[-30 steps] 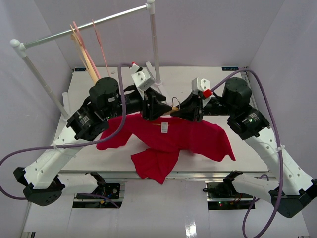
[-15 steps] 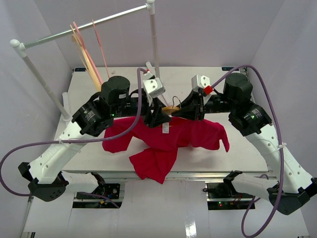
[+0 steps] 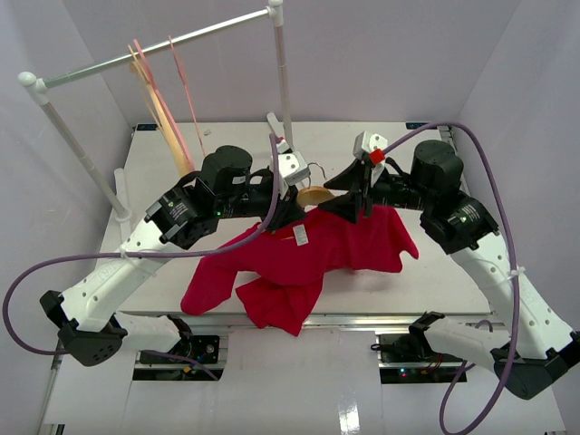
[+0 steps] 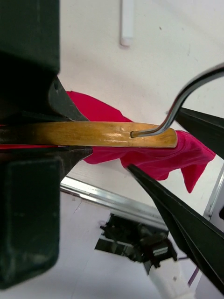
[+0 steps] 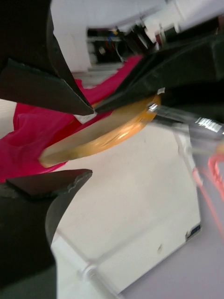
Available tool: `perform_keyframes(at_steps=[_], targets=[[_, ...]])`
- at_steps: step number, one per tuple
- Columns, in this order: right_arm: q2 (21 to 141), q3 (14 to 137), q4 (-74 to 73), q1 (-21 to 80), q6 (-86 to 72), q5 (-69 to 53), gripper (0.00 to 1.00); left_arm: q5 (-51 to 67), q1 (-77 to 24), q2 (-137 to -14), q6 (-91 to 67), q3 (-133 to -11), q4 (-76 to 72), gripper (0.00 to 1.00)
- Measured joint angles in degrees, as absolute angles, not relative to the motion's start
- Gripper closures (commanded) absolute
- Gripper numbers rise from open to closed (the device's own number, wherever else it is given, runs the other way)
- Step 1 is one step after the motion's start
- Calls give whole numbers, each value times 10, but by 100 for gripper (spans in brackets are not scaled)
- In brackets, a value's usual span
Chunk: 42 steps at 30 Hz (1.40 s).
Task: Place the t-shirt on the hanger
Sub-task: Place the T-shirt on the hanger, then place the hanger at the clothesline.
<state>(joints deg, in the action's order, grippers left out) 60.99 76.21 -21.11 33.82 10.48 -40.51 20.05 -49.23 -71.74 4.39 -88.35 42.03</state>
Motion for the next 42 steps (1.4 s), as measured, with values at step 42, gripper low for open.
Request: perform_keyframes(at_steps=[42], targets=[[531,746,-71,308,37,-431,24,220,-488,-633,-14,-840,451,100]])
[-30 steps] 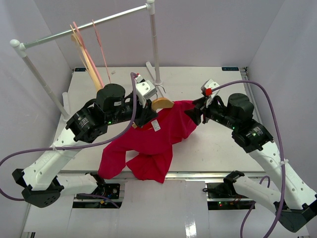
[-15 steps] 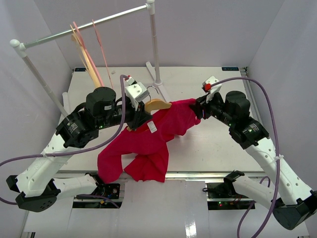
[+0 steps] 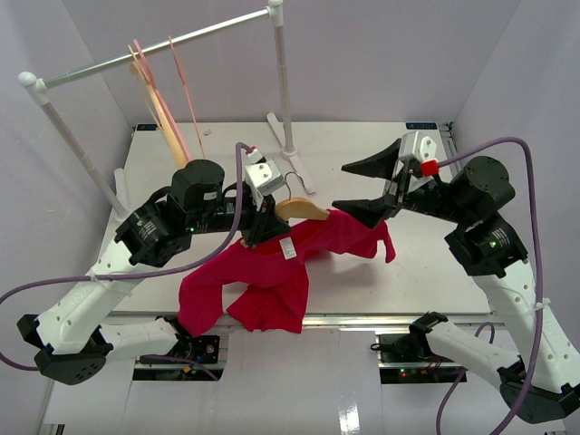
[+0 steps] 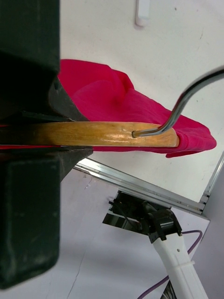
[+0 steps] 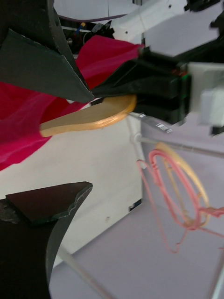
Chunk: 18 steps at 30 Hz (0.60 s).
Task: Place the t-shirt on the hanger
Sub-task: Place the hanger at the clothesline.
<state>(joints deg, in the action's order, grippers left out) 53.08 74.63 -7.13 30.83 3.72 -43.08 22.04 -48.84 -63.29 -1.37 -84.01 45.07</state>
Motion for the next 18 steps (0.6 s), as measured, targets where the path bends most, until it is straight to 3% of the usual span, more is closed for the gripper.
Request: perform_keyframes(at_steps=[13,18], targets=[[617,748,80,314,-74,-480,26,265,-488,-659,-26,-816,413,100],[645,748,103,329,-90,-484,35,268,-488,-666,-29,-811,404,100]])
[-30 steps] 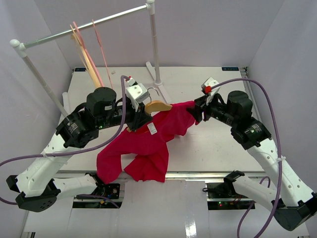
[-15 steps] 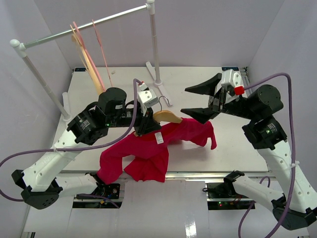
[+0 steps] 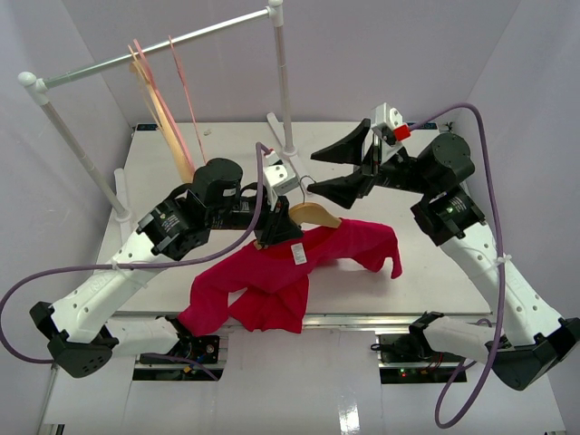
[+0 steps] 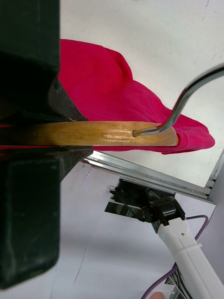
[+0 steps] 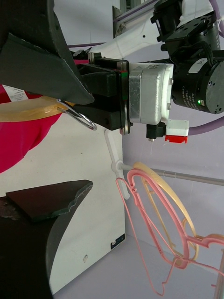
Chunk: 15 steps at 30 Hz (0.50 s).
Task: Place the t-shirt on the hanger
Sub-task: Place the hanger at the clothesline.
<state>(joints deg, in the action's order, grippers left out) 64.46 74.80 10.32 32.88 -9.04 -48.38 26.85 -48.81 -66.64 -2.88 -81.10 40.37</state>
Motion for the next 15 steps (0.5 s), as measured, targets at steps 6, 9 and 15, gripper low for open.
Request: perform_keyframes(at_steps=[6,9,15], targets=[[650,731,127,336,-96,-484,76,277,-488,-678,-29,-804,393,100],[652,723,135,336,-94,-491,90,278,-488,-681,-30,-799,387,100],[655,722,135,338,-88,-511,70,279,-485,-680,-24,-791,384,100]])
